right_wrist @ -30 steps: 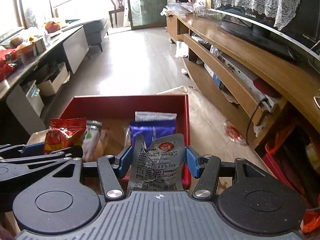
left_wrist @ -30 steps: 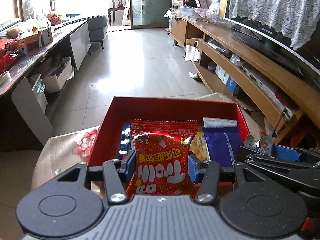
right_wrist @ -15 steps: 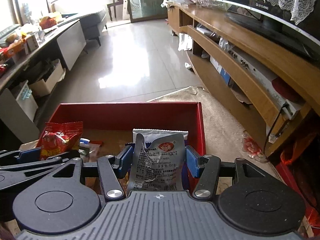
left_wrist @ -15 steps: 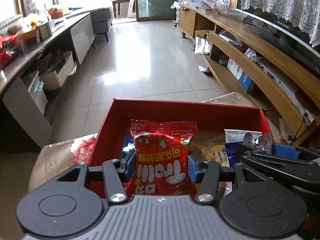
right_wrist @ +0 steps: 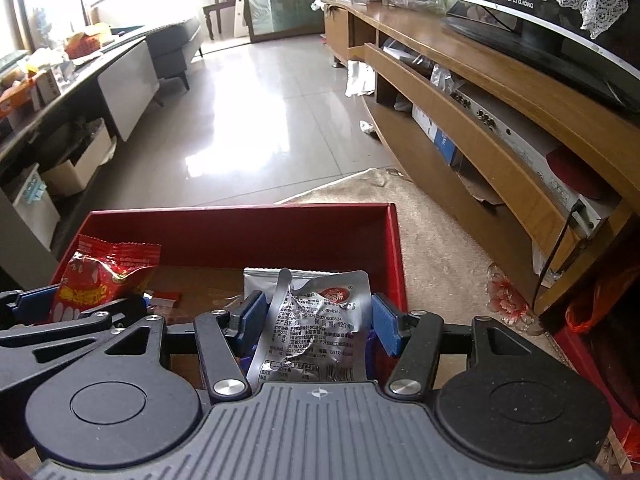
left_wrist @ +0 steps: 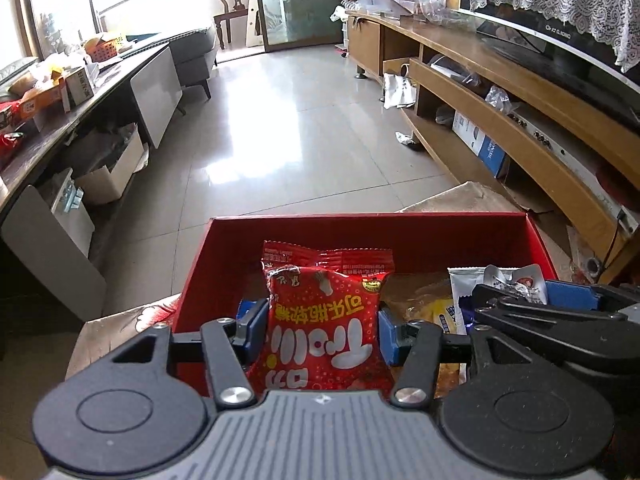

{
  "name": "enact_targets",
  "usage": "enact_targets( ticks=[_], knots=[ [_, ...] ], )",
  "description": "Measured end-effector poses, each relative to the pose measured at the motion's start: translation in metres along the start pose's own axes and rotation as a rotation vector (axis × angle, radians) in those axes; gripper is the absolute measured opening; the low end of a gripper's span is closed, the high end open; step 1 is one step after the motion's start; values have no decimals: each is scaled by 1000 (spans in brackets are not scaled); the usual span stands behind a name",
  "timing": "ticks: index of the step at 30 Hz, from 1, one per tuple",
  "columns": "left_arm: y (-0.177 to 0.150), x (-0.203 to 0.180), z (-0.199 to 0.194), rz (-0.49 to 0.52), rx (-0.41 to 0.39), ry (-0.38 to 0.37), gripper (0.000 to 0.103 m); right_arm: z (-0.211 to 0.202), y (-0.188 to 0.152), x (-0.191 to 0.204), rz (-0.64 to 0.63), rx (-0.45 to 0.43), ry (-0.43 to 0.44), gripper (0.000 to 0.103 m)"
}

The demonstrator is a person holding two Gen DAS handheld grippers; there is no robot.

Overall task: Organize snacks
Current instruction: 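Carry the Trolli bag into the red box with left tool while right carries foil packet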

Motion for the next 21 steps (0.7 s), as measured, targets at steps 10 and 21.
enact_targets(
  ticks=[10,21],
  knots=[
    [2,4,0,-16,11,-14,55,0,3,-4,15,5,-3,70],
    [3,8,-13,-15,-9,3,59,-9,8,-4,15,-23,1,76]
  ],
)
Point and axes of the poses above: each gripper's, at about its wrist camera, not at the fingertips, and z roughly the way its jaws point, x to its left, y to its top, the point moved 7 cm from there along z, roughly the way its jaws point, and after that the axes turned 5 degrees about z, right-handed, at the moved point
